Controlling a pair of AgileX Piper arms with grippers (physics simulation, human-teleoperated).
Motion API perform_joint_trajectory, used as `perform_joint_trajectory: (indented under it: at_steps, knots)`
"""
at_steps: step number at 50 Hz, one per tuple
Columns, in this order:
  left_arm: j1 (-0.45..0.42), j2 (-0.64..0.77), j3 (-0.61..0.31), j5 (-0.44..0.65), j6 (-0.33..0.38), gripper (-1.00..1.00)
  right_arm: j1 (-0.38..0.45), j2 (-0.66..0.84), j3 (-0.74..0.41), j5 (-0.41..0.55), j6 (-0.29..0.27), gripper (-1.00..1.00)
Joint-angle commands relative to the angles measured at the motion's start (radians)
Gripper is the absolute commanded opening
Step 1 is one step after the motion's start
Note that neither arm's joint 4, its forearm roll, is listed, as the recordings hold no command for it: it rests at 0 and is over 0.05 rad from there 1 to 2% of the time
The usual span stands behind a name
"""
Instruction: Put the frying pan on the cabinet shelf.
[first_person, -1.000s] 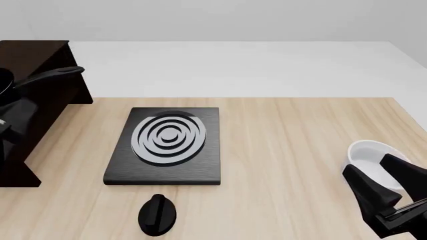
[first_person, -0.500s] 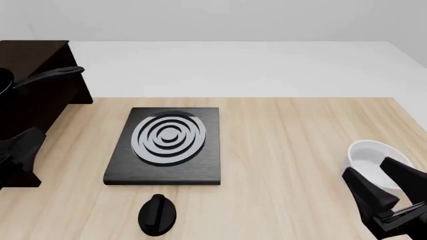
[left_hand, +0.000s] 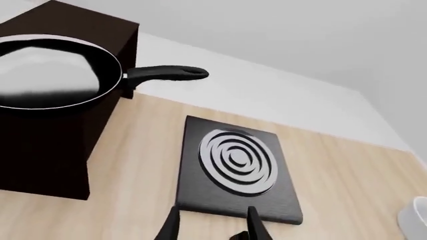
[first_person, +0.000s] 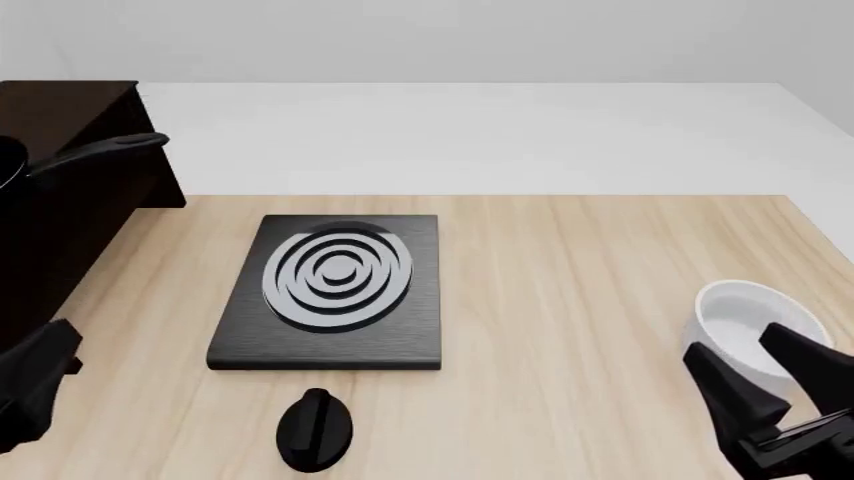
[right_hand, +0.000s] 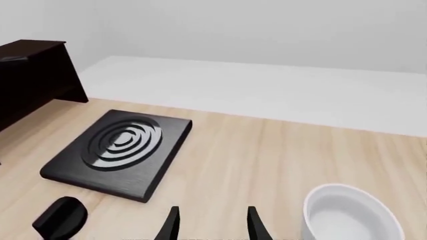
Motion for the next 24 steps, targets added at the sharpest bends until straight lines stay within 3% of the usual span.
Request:
perform_joint_trajectory:
  at_steps: [1,6,24]
  knots:
    - [-0.004,-0.103,0.001,0.104,0.017,1.00,-0.008,-0.001,0.021,-0.012,0.000,1.00]
    - [-0.007,-0.144,0.006,0.142,-0.022,1.00,-0.007,0.000,0.025,-0.015,-0.001,1.00]
    - [0.022,-0.196,0.002,0.208,0.040,1.00,-0.002,0.019,0.037,-0.036,-0.008,1.00]
